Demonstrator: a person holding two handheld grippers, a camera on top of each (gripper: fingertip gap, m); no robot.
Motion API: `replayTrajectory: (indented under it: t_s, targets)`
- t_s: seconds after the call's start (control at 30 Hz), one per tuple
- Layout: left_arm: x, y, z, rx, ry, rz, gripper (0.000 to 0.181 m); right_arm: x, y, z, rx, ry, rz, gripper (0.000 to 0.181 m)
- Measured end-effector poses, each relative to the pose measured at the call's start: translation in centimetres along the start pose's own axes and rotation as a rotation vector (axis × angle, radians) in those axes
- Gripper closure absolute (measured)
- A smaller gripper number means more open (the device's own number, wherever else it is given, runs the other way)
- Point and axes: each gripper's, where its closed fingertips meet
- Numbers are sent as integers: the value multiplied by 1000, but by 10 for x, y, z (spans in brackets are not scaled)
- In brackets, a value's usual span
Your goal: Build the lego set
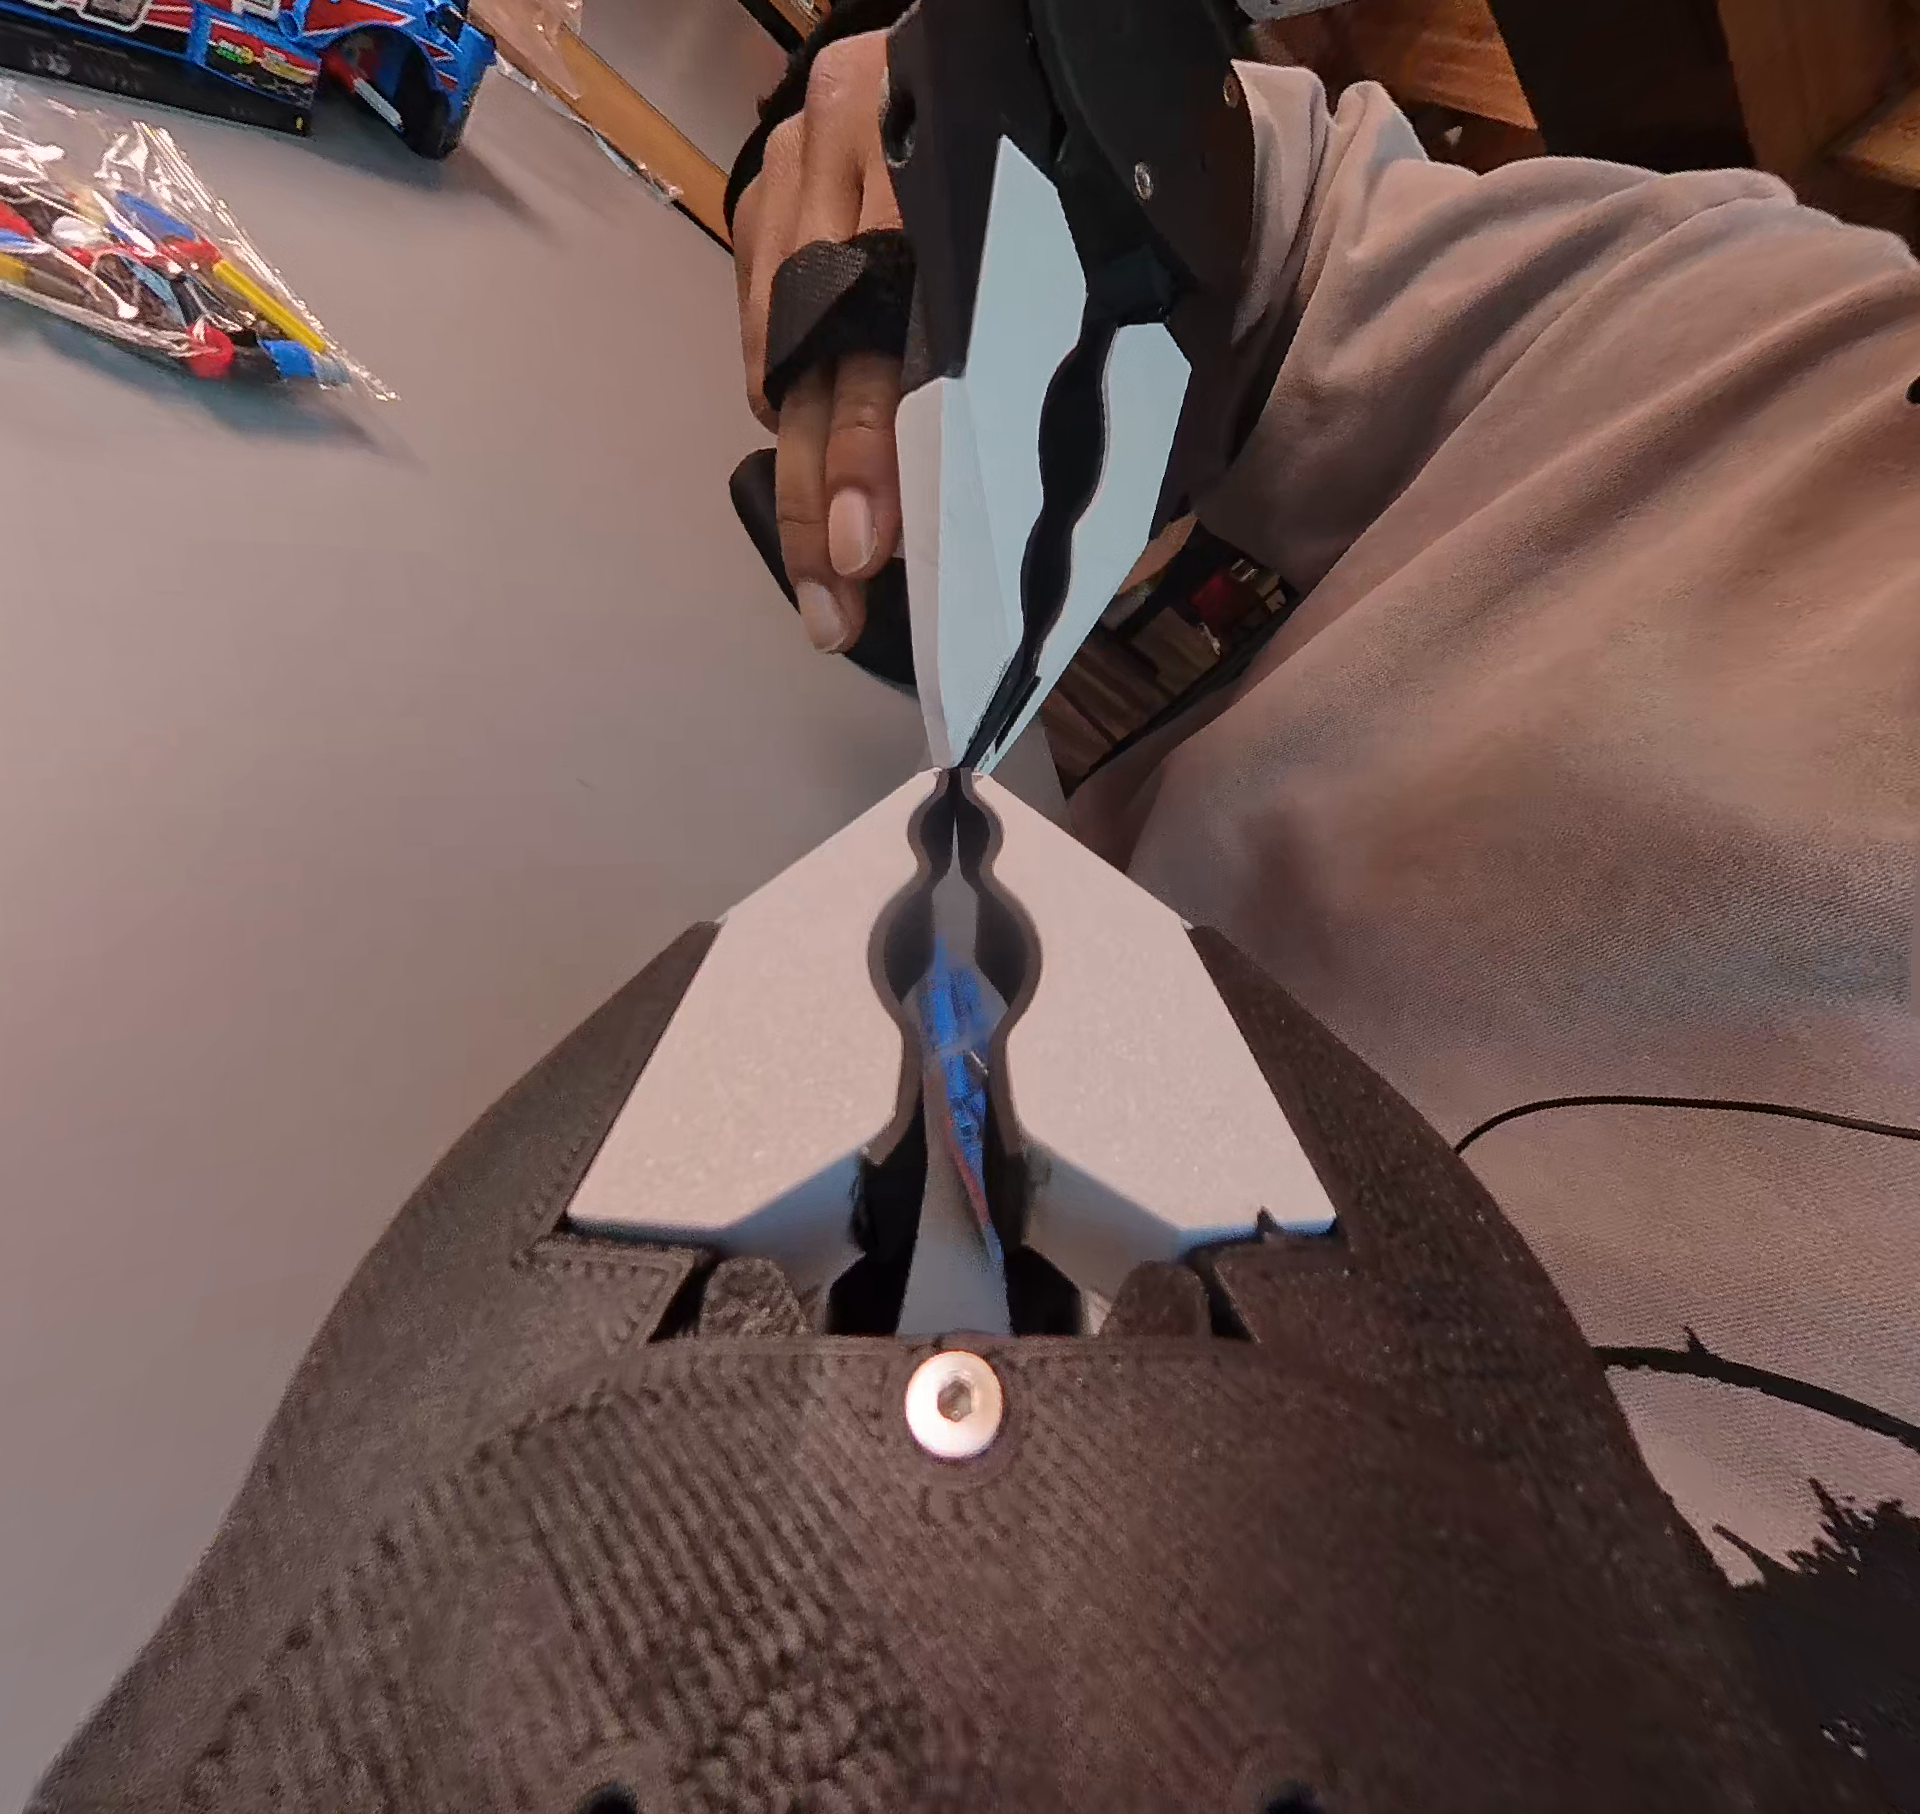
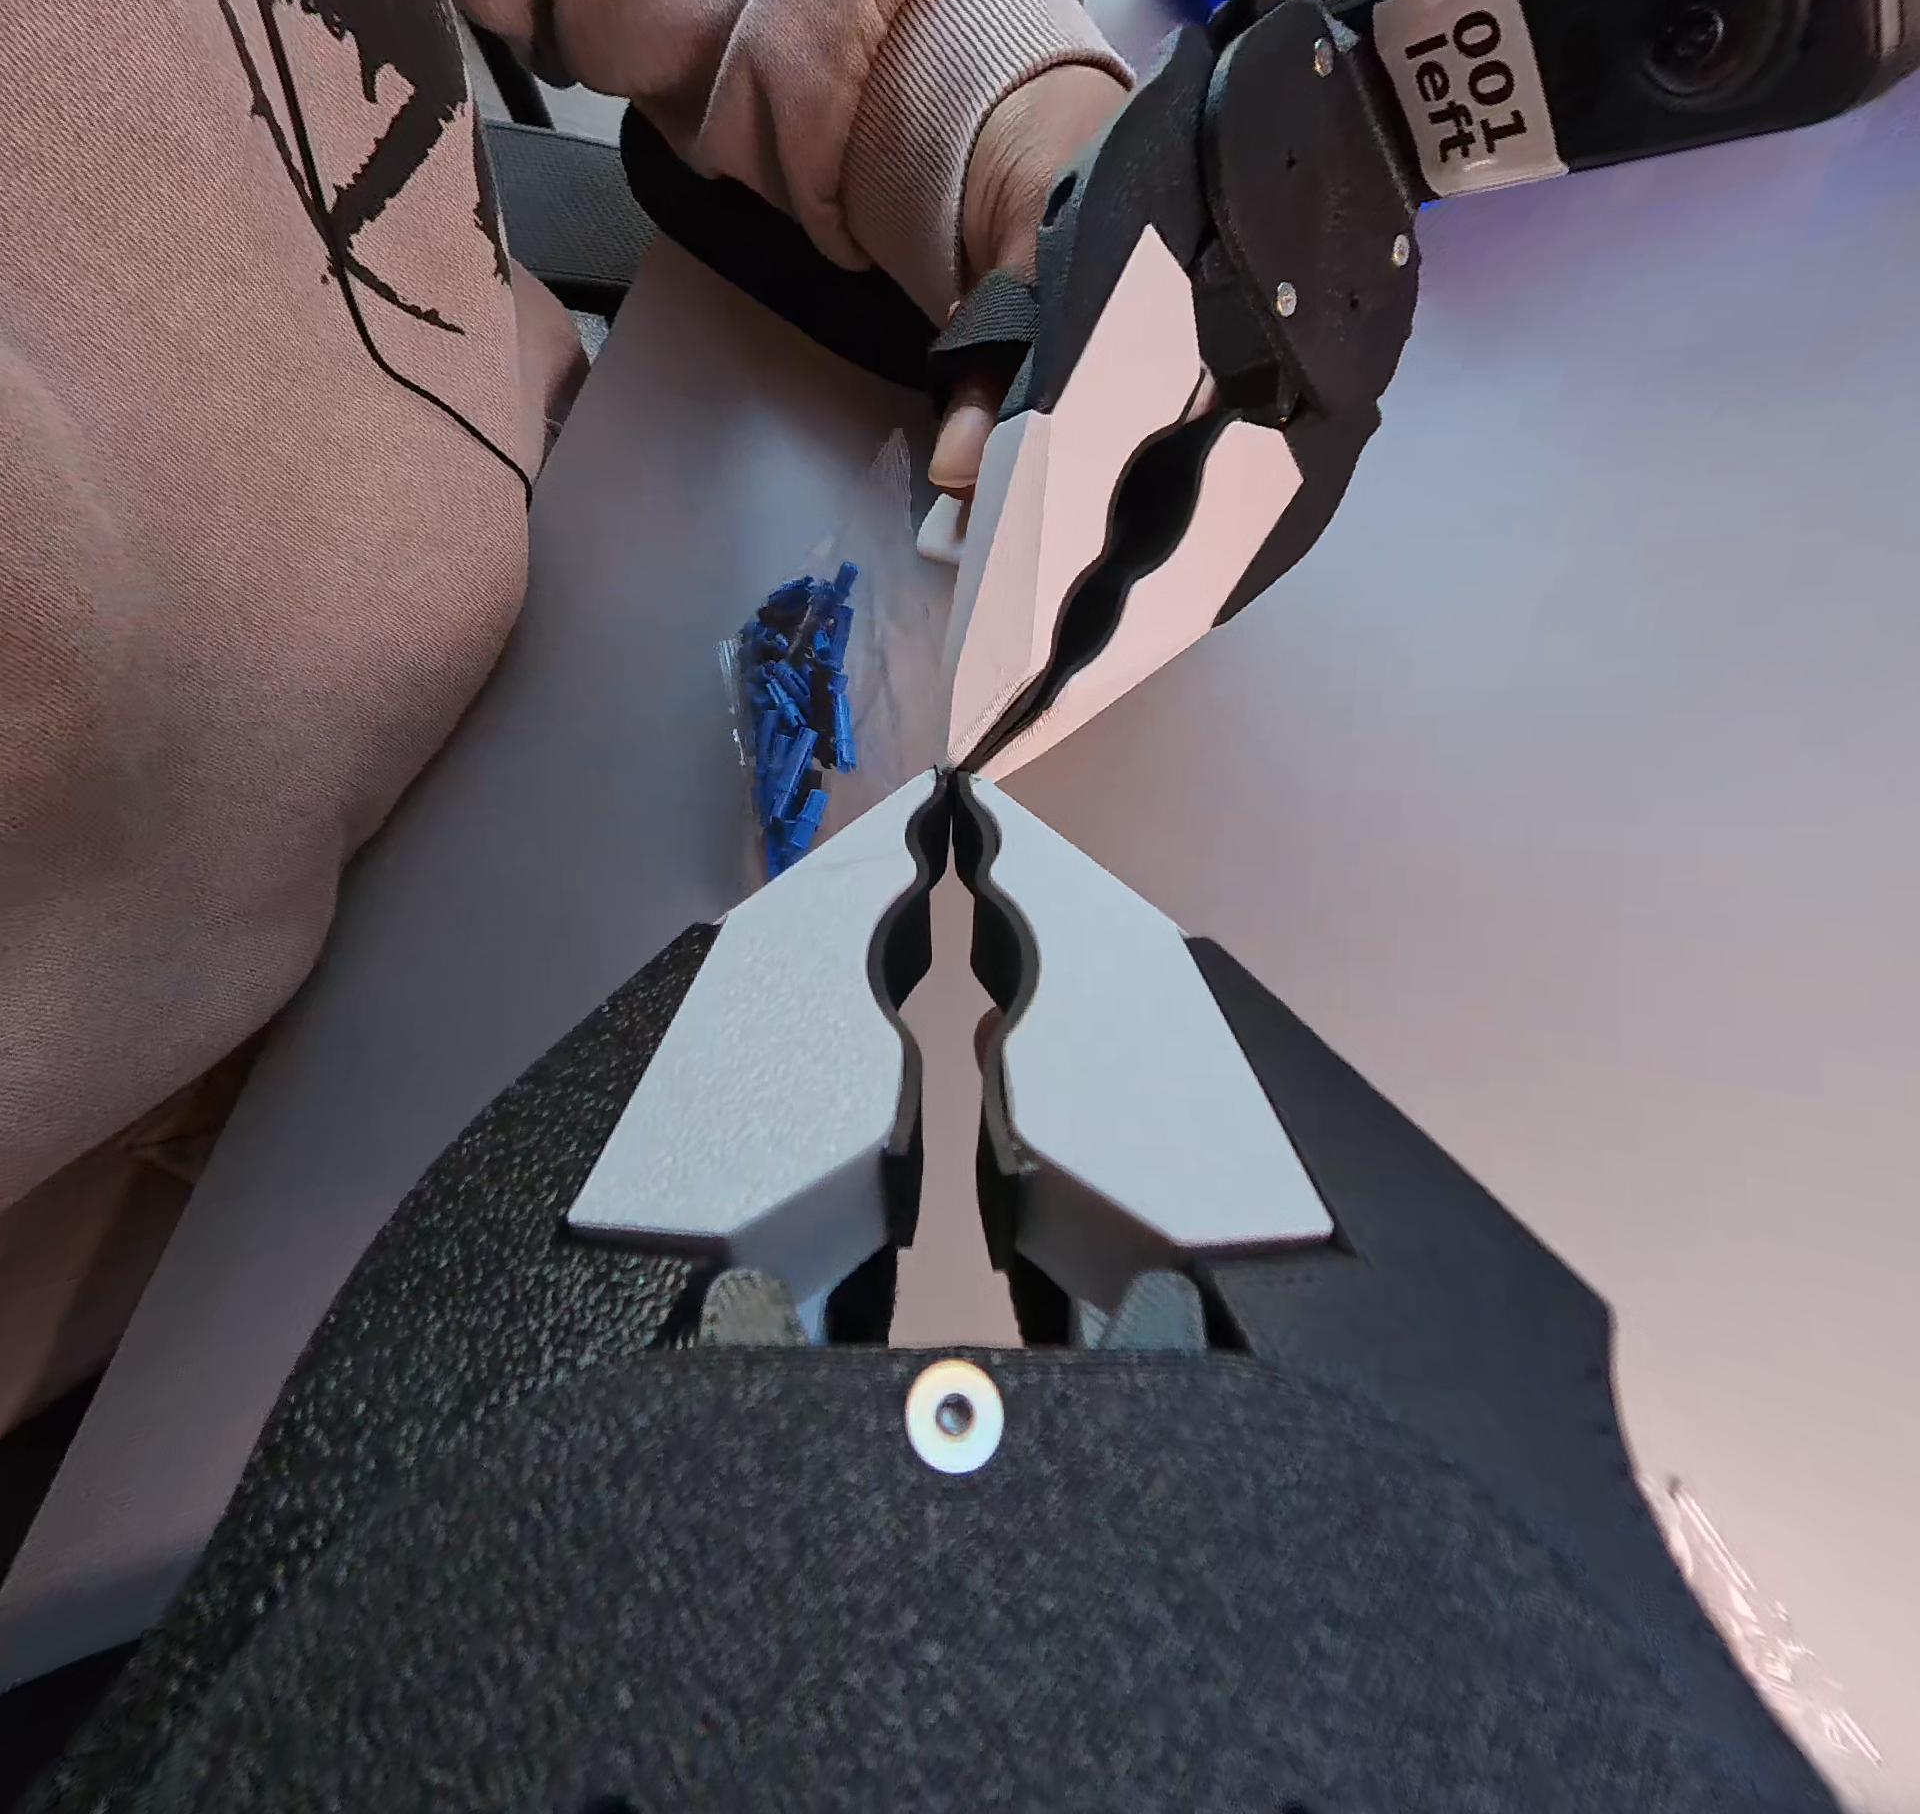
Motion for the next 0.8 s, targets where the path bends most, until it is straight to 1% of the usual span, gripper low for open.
replayTrajectory:
  t_s: [0.07, 0.13, 0.2, 0.27, 0.33, 0.4, 0.57, 0.63, 0.73, 0.8]
  targets:
    - [0, 0, -1, -54, -41, -7, 181, 0, 1, 1, -15, 4, 14, 181]
    - [-1, 1, -1, -109, -80, -24, 174, 1, 0, 2, -37, 9, 36, 181]
    - [-2, 1, -2, -151, -117, -32, 181, 2, -1, 3, -55, 10, 47, 181]
    - [-2, 1, -3, -178, -141, -38, 181, 3, 0, 3, -51, 10, 47, 181]
    - [-2, 0, -1, -165, -130, -38, 181, 3, -1, 2, -46, 10, 57, 181]
    - [-1, 0, 2, -98, -78, -28, 181, 4, -4, -1, -12, 7, 75, 181]
    - [1, -1, 8, 183, 123, 37, 181, 2, -8, -6, 360, 133, 25, 181]
    - [-2, 4, 5, 241, 150, 29, 181, -1, -3, -8, 495, 164, -34, 181]
    - [-5, 10, 0, 286, 155, 5, 181, -4, 6, -11, 609, 195, -96, 181]
    - [-6, 10, -1, 299, 161, 5, 181, -4, 7, -12, 642, 210, -112, 181]
Point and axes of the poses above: each gripper's, where its closed fingertips meet, x back along the fingers, y out of its underside, z = x × y across the jaws, and after that the axes turned 1 degree about -x, right-handed
